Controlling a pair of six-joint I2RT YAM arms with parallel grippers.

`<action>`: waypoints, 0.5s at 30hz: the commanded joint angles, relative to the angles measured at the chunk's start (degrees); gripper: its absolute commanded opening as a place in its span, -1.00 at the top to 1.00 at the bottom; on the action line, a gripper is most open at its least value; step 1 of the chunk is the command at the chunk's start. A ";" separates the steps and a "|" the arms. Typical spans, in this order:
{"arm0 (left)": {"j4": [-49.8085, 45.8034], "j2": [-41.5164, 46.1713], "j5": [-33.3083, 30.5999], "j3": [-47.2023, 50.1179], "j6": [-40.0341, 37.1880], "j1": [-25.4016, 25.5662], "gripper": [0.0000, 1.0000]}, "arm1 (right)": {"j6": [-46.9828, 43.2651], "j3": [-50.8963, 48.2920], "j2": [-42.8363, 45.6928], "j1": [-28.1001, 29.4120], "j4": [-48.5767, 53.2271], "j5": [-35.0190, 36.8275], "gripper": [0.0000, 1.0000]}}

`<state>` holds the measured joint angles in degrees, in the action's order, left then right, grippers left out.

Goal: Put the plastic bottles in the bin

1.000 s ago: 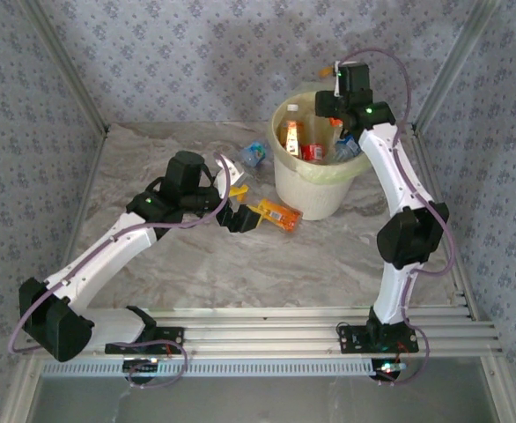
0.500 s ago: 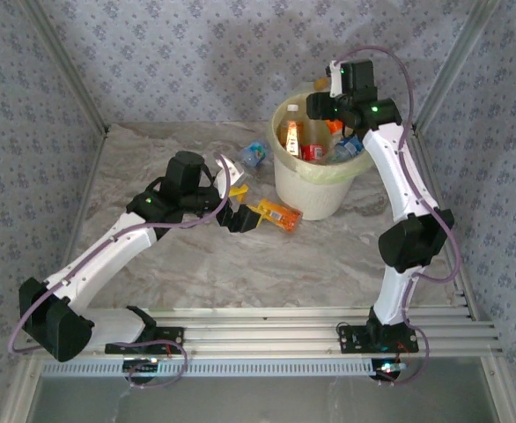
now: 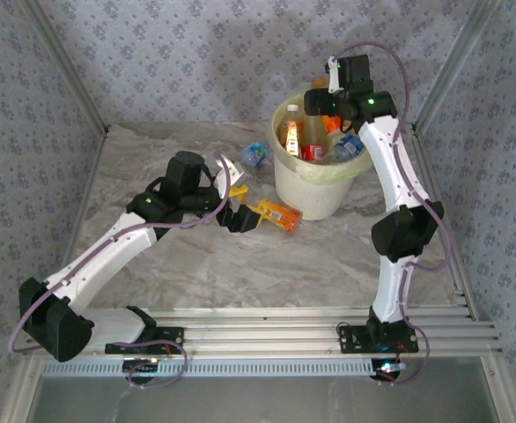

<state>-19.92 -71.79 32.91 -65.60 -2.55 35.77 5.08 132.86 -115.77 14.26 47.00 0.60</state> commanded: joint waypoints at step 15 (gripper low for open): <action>-0.41 -1.20 0.65 0.21 -0.83 0.34 -0.99 | -0.03 -7.91 5.26 -0.10 1.04 -10.55 -0.44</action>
<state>-19.92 -72.53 32.93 -65.34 -2.55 35.77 3.81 125.05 -113.06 14.96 48.73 -9.28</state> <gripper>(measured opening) 0.995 0.722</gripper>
